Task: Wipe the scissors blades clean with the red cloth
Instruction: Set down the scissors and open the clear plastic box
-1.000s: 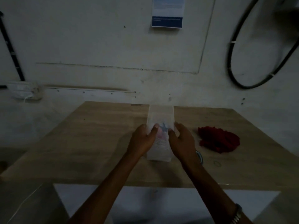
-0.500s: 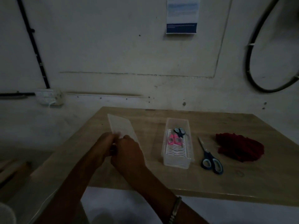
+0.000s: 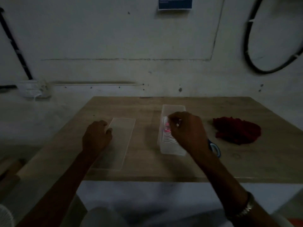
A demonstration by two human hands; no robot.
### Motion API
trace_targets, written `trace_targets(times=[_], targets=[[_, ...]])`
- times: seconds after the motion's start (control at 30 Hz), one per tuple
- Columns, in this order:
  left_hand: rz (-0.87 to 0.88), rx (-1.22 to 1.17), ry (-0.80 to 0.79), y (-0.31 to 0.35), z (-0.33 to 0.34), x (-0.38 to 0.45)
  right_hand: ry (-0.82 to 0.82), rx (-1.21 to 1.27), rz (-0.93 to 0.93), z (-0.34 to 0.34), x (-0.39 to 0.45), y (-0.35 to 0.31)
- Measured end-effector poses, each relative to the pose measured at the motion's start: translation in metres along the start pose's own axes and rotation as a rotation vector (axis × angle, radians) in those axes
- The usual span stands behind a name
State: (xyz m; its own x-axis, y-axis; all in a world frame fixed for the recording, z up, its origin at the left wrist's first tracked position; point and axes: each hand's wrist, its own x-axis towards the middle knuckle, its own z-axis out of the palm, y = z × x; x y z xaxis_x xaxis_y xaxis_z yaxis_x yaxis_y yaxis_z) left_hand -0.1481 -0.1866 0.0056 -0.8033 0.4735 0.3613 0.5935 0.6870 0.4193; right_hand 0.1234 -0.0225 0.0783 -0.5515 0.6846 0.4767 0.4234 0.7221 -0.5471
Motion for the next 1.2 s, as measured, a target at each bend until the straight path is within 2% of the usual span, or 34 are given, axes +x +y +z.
trace_targets(times=[0.1, 0.23, 0.37, 0.5, 0.63, 0.7, 0.77, 0.87, 1.03, 1.1, 1.2], targets=[[0.125, -0.079, -0.003, 0.040, 0.003, -0.012, -0.007, -0.217, 0.207, -0.024, 0.010, 0.052], [0.176, -0.180, -0.166, 0.105, 0.010, -0.038, -0.274, -0.445, 0.471, -0.035, 0.013, 0.095], [0.145, -0.257, -0.147, 0.148, 0.018, -0.050, -0.503, -0.323, 0.614, -0.027, 0.015, 0.119], [0.100, -0.282, -0.211, 0.166, 0.025, -0.050, -0.478, -0.130, 0.688, -0.030, 0.023, 0.137], [0.092, -0.330, -0.173, 0.169, 0.027, -0.054, -0.313, 0.025, 0.627, -0.038, 0.023, 0.139], [0.105, -0.338, -0.180, 0.169, 0.027, -0.057, -0.161, 0.161, 0.573, -0.042, 0.025, 0.122], [0.096, -0.360, -0.179, 0.169, 0.030, -0.061, -0.109, 0.289, 0.507, -0.044, 0.032, 0.096], [0.077, -0.401, -0.159, 0.172, 0.035, -0.071, -0.214, 0.327, 0.430, -0.037, 0.049, 0.056], [0.067, -0.426, -0.187, 0.171, 0.037, -0.074, -0.450, 0.122, 0.438, 0.008, 0.066, 0.037], [0.068, -0.439, -0.195, 0.171, 0.035, -0.075, -0.482, 0.041, 0.426, 0.023, 0.069, 0.037], [0.075, -0.431, -0.177, 0.170, 0.037, -0.074, -0.502, -0.076, 0.310, 0.036, 0.066, 0.036]])
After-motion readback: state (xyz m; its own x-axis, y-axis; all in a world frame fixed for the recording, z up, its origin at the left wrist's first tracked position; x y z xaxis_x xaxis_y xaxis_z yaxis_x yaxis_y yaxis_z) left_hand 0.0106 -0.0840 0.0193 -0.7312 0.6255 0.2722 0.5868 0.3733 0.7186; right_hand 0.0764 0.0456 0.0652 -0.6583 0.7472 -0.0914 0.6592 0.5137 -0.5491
